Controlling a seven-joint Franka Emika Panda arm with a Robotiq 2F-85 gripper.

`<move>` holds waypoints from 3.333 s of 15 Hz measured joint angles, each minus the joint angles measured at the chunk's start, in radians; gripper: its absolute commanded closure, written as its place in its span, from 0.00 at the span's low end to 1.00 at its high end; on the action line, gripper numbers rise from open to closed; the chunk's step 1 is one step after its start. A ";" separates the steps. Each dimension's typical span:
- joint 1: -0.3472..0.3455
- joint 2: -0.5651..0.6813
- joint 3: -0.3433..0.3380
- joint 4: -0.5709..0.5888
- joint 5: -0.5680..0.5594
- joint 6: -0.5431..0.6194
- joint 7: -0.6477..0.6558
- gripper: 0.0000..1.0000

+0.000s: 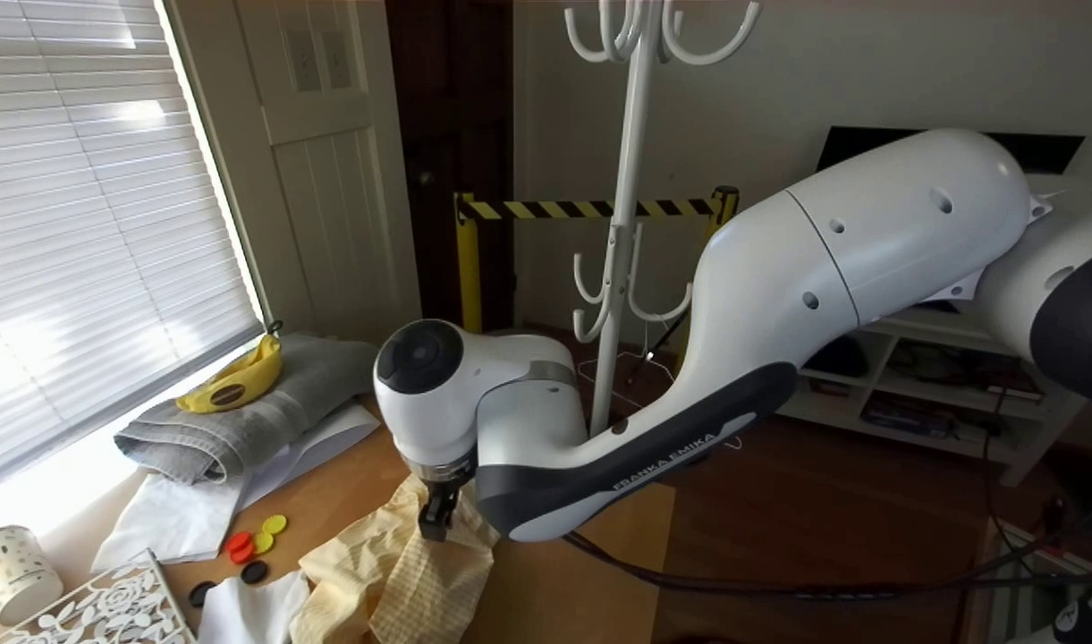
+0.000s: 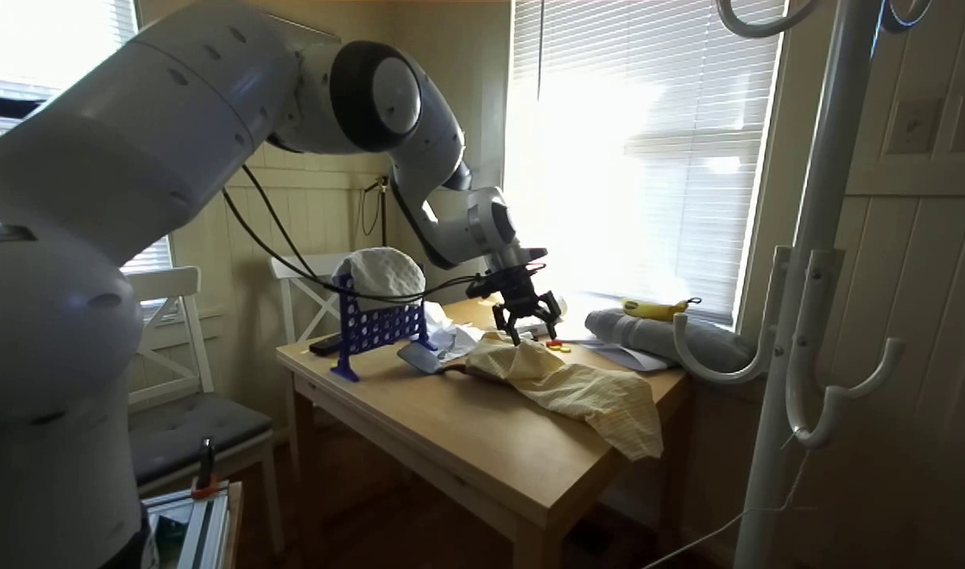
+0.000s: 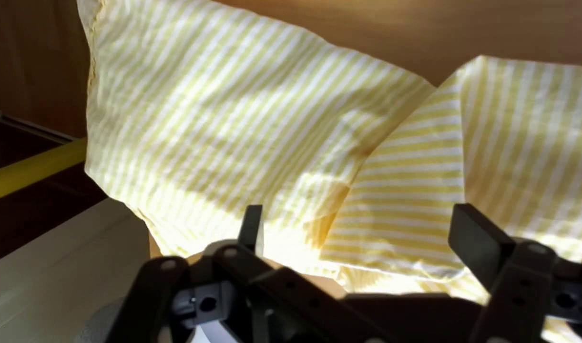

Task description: Hang the towel on the white stand.

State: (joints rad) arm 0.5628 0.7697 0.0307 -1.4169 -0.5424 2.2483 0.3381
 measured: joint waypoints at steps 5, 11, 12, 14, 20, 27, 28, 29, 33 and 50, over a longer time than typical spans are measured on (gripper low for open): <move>0.034 0.087 -0.017 0.135 -0.002 0.004 -0.017 0.00; 0.026 0.157 -0.024 0.224 0.002 0.005 -0.042 0.41; 0.025 0.165 -0.024 0.231 0.002 0.005 -0.045 0.49; 0.024 0.174 -0.023 0.242 0.002 0.005 -0.053 0.62; 0.038 0.172 0.024 0.249 0.016 -0.106 -0.089 0.99; 0.070 0.151 0.034 0.248 0.018 -0.257 -0.040 0.99; 0.077 0.139 0.029 0.244 0.011 -0.258 -0.022 0.99; 0.088 0.121 0.017 0.238 -0.008 -0.259 -0.001 0.99; 0.172 -0.024 -0.044 0.153 -0.141 -0.259 0.142 0.99; 0.247 -0.446 -0.042 -0.084 -0.500 -0.454 0.594 0.99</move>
State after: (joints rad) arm 0.8101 0.3241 -0.0114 -1.5012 -1.0421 1.7942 0.9320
